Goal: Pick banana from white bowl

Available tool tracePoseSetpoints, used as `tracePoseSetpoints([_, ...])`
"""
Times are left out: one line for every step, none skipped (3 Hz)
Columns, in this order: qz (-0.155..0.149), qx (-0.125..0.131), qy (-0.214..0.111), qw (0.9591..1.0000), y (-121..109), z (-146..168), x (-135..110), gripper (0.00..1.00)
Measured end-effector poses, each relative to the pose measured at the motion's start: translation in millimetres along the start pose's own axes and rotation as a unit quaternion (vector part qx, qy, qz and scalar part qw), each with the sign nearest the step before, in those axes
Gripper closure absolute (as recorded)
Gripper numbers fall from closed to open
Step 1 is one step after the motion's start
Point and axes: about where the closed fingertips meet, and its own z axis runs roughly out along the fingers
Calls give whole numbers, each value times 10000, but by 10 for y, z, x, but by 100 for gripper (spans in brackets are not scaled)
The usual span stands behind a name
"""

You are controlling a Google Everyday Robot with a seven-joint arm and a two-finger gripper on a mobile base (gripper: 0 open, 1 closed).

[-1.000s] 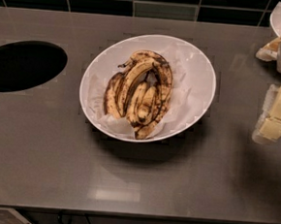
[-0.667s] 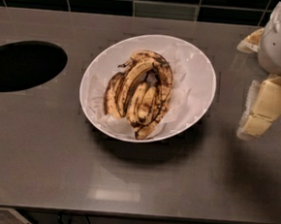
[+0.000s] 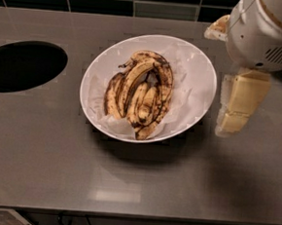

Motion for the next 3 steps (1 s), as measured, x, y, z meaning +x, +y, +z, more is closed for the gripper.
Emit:
tracePoseSetpoints([-188,53,-127,9997,-43,12,-139,0])
tracePoseSetpoints([-597,-103,-342,9976,-130,180,-434,0])
tracePoseSetpoints([-890,-312,-518,9942,-201,417,-650,0])
